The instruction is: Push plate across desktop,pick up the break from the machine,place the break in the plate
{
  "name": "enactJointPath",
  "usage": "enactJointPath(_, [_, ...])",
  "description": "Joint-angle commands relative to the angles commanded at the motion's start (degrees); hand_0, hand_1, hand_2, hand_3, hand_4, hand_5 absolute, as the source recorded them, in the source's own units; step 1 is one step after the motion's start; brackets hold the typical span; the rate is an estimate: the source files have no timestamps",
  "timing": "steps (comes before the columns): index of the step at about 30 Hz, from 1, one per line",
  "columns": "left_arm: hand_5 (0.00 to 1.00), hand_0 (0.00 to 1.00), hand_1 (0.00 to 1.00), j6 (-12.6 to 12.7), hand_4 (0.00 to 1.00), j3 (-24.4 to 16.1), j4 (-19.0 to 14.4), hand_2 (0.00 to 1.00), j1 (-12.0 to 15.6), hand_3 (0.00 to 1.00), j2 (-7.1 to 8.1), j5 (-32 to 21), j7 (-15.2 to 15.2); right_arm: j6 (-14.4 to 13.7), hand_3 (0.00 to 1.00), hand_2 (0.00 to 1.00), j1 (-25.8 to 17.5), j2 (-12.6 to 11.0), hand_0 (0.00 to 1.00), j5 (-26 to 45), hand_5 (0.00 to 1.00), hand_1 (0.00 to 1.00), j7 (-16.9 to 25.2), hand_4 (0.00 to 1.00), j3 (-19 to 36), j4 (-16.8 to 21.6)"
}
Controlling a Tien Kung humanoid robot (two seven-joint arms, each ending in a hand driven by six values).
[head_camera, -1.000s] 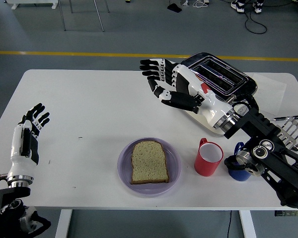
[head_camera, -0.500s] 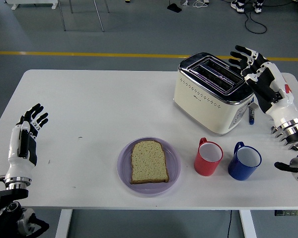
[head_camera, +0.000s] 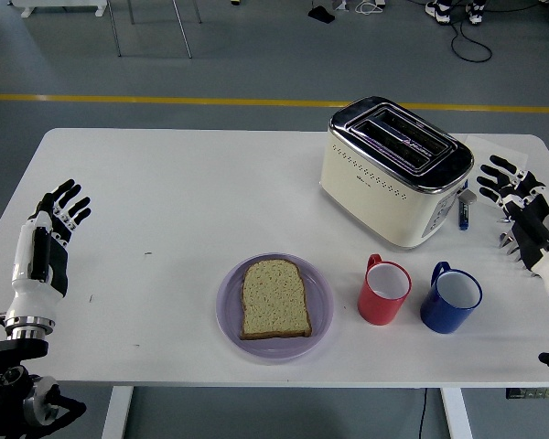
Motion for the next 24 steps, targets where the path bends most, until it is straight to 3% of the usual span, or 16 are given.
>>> enactJointPath(17, [0.998, 0.816, 0.827, -4.85, 0.532, -2.23, -5.47, 0.873, 0.67, 0.808, 0.89, -4.75, 7.03, -0.36, 0.790, 0.812, -0.03, 0.25, 0.887, 0.65, 0.553, 0.793, -0.69, 0.499, 2.71, -0.35])
enactJointPath(24, [0.998, 0.825, 0.830, -7.20, 0.550, -2.96, -5.88, 0.873, -0.38, 0.810, 1.58, -4.61, 8.92, -0.10, 0.791, 0.813, 0.36, 0.25, 0.888, 0.79, 0.559, 0.795, -1.15, 0.502, 4.17, -0.95])
